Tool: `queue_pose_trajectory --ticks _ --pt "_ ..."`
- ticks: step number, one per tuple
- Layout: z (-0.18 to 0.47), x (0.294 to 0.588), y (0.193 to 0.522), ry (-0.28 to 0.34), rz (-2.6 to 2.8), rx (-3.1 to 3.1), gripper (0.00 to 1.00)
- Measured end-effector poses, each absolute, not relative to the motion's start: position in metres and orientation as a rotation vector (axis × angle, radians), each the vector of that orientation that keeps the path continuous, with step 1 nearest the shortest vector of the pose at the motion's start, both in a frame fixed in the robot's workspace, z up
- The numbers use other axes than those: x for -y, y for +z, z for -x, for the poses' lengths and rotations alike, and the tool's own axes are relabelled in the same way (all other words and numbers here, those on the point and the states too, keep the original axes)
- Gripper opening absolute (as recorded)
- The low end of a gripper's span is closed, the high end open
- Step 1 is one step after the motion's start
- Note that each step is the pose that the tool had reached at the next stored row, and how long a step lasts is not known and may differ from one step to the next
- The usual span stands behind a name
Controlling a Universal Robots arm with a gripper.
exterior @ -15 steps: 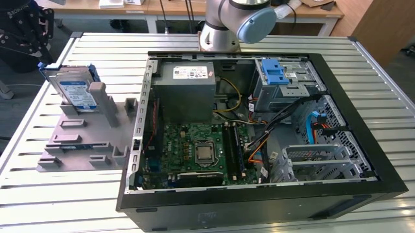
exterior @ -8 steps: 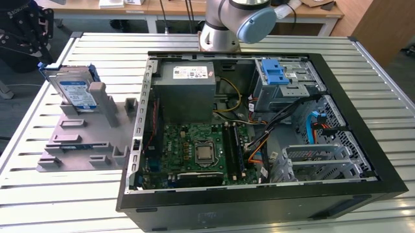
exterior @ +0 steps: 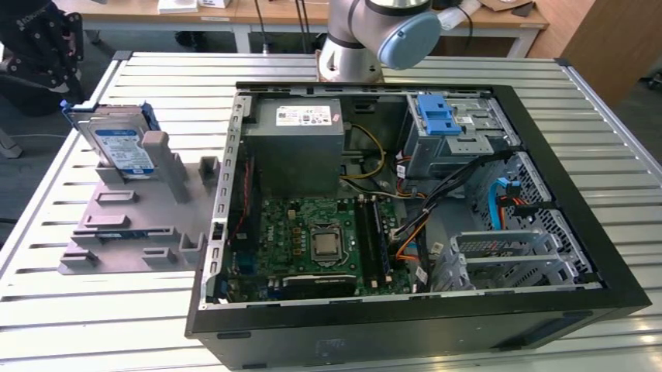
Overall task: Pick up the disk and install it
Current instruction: 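Pick up the disk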
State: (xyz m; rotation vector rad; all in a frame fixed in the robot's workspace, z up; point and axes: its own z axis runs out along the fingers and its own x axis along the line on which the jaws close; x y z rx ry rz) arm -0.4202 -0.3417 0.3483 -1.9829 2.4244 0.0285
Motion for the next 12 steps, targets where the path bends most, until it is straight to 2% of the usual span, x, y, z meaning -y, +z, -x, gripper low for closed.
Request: queue_pose_trajectory --ticks 1,2,3,6,7,8,10,11,12 --pt "0.4202 0.3415 0.3481 0.029 1.986 -2.422 0.17" --pt "0.4202 0.3411 0.3478 0.029 1.987 -2.421 0.24" --pt "0.4202 0.3408 0.3475 0.029 1.988 -2.420 0.24" --pt "0.4202 0.3406 0.3463 0.029 2.019 -2.396 0.41" --pt "0.4203 0.3405 0.3456 0.029 2.040 -2.378 0.41" --pt "0.4203 0.3405 0.3448 0.029 2.061 -2.359 0.47" --pt "0.4203 0.3405 0.3432 0.029 2.106 -2.320 0.47" --pt "0.4203 0.3405 0.3424 0.029 2.126 -2.302 0.53" --pt "0.4203 0.3405 0.3416 0.030 2.147 -2.282 0.53"
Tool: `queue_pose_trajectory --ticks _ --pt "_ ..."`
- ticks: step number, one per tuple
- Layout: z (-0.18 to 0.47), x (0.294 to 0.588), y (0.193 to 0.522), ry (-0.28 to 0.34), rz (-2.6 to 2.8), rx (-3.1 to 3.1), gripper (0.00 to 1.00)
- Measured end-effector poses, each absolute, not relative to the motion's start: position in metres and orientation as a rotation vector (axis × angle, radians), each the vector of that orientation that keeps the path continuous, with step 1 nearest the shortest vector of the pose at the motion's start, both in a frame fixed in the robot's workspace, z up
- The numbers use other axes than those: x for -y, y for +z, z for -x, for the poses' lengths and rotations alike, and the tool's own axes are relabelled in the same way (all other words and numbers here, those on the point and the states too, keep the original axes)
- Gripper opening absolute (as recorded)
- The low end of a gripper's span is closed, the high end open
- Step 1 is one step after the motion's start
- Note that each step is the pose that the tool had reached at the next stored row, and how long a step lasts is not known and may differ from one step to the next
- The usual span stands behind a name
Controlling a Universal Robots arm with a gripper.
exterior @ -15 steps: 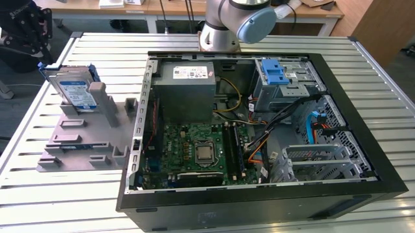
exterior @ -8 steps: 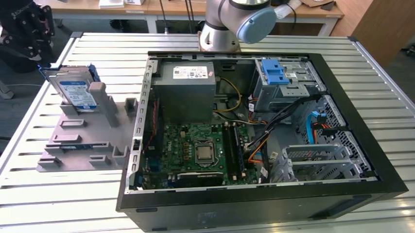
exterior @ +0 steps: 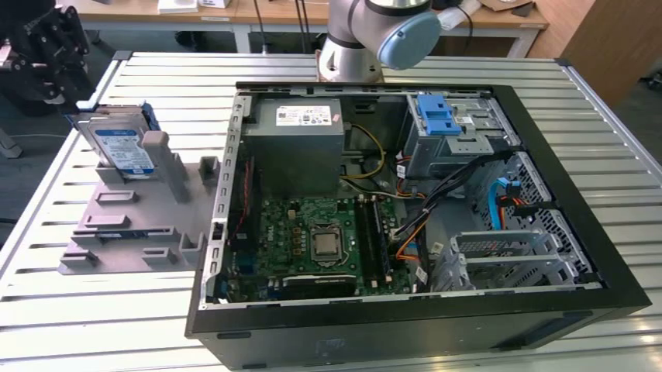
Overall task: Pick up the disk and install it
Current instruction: 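Pick up the disk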
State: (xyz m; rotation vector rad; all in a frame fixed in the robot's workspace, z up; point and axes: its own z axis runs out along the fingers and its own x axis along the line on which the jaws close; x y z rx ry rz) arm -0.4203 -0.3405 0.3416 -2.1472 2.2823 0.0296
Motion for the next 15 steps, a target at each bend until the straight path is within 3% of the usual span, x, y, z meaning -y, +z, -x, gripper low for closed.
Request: queue_pose_trajectory --ticks 15 --pt "0.431 0.329 0.324 0.030 2.191 -2.240 0.53"
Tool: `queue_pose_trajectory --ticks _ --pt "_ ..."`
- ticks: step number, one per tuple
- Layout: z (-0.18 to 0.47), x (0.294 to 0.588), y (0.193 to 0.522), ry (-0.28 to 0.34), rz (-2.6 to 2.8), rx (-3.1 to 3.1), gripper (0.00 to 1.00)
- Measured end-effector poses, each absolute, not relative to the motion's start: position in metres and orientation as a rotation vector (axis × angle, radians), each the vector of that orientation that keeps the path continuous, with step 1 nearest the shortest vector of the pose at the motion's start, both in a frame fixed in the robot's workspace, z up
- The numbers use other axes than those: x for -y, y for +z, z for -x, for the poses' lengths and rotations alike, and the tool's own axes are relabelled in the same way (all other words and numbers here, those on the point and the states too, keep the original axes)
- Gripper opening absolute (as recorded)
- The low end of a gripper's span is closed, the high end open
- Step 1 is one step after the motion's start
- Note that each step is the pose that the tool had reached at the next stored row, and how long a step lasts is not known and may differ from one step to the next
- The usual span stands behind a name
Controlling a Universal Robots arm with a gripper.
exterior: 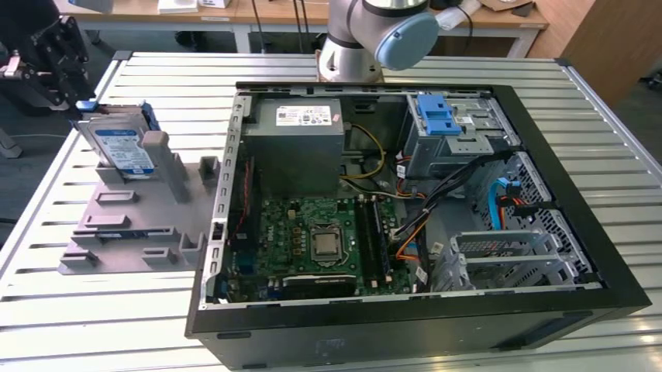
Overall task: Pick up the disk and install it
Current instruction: 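Pick up the disk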
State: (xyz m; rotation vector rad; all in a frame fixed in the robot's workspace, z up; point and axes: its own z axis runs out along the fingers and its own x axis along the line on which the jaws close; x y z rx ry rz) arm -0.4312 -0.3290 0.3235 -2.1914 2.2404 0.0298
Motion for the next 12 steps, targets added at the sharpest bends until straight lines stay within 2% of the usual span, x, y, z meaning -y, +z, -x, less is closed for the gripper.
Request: queue_pose_trajectory --ticks 12 --pt "0.4284 0.3290 0.3134 0.021 2.196 -2.243 0.53"
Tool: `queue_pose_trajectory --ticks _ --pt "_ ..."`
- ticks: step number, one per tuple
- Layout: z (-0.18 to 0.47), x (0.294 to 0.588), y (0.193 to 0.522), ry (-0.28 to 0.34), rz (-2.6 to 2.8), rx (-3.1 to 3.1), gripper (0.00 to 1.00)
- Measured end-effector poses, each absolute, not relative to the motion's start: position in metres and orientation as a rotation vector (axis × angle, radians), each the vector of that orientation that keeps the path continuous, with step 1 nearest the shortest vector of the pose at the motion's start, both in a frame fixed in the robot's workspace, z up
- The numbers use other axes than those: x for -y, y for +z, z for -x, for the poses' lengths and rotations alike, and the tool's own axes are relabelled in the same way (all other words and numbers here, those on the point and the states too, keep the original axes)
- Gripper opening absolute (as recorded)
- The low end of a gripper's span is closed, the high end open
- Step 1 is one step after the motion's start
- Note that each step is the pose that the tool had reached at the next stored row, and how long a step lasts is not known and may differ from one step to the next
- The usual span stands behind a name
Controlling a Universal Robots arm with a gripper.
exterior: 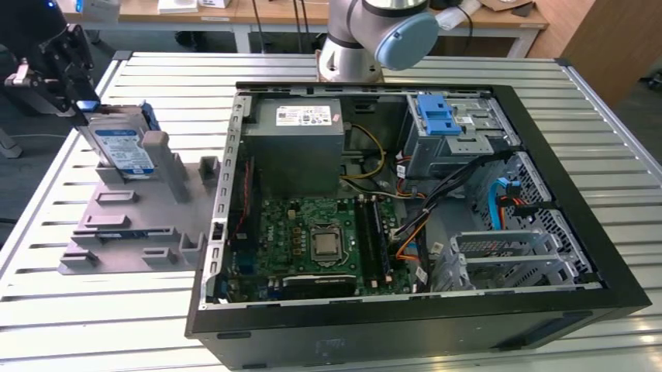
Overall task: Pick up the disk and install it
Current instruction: 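Pick up the disk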
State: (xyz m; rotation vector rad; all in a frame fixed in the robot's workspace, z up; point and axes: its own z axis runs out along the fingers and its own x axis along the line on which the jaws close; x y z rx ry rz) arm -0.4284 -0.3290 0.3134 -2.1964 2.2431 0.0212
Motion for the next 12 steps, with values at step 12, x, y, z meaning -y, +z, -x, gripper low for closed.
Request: queue_pose_trajectory --ticks 12 --pt "0.428 0.329 0.298 0.017 2.199 -2.245 0.53"
